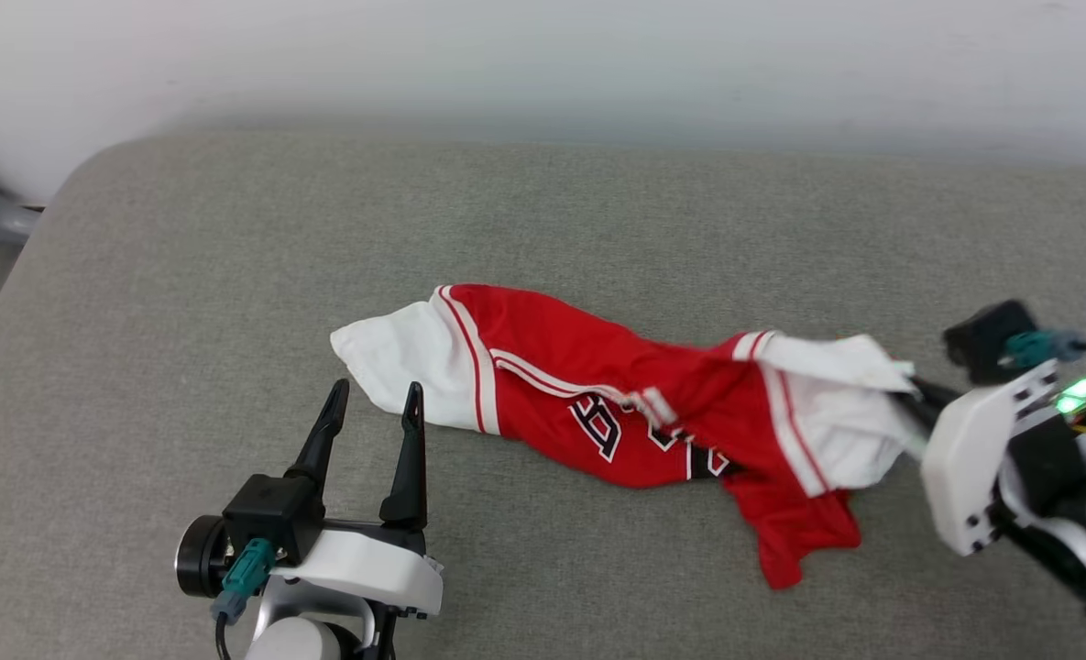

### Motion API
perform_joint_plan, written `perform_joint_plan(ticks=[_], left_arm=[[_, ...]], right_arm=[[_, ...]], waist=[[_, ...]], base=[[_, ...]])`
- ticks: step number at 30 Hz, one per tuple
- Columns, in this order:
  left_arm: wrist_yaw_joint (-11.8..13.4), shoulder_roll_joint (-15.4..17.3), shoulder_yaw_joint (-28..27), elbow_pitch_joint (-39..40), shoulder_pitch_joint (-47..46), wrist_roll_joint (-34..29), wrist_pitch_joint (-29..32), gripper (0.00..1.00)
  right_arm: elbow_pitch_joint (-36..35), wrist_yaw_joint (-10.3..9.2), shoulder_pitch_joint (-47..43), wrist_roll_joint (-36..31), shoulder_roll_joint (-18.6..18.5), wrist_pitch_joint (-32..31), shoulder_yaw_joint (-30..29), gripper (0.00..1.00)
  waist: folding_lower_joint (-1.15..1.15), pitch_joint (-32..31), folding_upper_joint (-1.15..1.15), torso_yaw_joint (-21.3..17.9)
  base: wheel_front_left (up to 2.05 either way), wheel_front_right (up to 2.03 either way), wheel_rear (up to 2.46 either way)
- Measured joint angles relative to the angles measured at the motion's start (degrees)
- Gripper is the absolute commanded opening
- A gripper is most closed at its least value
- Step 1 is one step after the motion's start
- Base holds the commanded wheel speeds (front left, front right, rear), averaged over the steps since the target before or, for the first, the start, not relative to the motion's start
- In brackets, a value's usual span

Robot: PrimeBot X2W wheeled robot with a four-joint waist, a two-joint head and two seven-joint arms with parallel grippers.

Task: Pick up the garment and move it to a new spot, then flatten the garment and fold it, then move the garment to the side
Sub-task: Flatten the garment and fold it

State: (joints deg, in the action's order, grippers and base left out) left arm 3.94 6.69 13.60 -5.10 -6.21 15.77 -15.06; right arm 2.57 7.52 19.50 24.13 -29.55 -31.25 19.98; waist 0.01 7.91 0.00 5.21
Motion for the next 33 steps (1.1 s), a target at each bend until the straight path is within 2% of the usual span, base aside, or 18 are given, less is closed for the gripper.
perform_joint_plan(ticks=[5, 9, 12, 18, 19, 20, 21, 28, 33], left_arm=[[-0.5, -0.4, -0.6, -0.3, 0.0, -0.2, 0.0, 1.0], [-0.8, -0.6, -1.1, -0.5, 0.3, -0.4, 0.0, 1.0], [-0.9, -0.8, -1.1, -0.6, 0.4, -0.4, 0.0, 1.0], [-1.4, -0.8, -1.2, -1.1, 0.1, -0.5, 0.0, 1.0], [-1.4, -0.8, -1.2, -1.2, 0.0, -0.5, 0.0, 1.0], [-1.5, -0.8, -1.2, -1.3, -0.1, -0.6, 0.0, 1.0], [-1.5, -0.9, -1.3, -1.5, -0.1, -0.6, 0.0, 1.0], [-1.9, -0.6, -1.6, -2.6, 0.1, -0.5, 0.0, 1.0], [-1.9, -0.5, -1.8, -3.3, 1.4, -0.3, 0.0, 1.0]], right_arm=[[0.3, 0.0, -0.3, -1.0, -1.3, -1.6, -8.0, 0.0], [2.7, 0.0, -4.2, -1.3, -1.1, -3.6, -15.6, 0.0], [6.7, -0.01, -7.2, -0.8, 0.1, -4.9, -20.2, 0.0], [15.2, 0.0, -10.2, 1.7, 4.3, -3.8, -24.9, 0.02], [16.4, 0.0, -10.4, 1.4, 4.6, -3.0, -25.0, 0.21], [17.2, 0.01, -10.5, 1.6, 5.3, -2.0, -25.7, 0.5], [17.8, -0.01, -10.5, 2.1, 6.1, -0.8, -26.4, 1.0], [18.6, -0.01, -10.4, 0.2, 9.3, 12.4, -29.7, 1.0], [15.1, -0.01, -12.0, -3.3, 11.5, 23.7, -31.9, 1.0]], waist=[[0.0, -0.7, 0.0, -1.7], [0.0, -1.2, 0.0, -3.1], [0.0, -1.1, 0.0, -4.0], [0.0, 0.0, 0.0, -4.7], [-0.01, 0.2, 0.0, -4.7], [0.0, 0.3, 0.0, -4.7], [0.0, 0.4, 0.0, -4.8], [0.0, -0.5, 0.0, -5.0], [-0.01, -2.4, 0.0, -5.3]], base=[[0.0, 0.0, 0.0], [0.0, 0.0, 0.0], [0.0, 0.0, 0.0], [0.0, 0.0, 0.0], [0.0, 0.0, 0.0], [0.0, 0.0, 0.0], [0.0, 0.0, 0.0], [0.0, 0.0, 0.0], [0.0, 0.0, 0.0]])
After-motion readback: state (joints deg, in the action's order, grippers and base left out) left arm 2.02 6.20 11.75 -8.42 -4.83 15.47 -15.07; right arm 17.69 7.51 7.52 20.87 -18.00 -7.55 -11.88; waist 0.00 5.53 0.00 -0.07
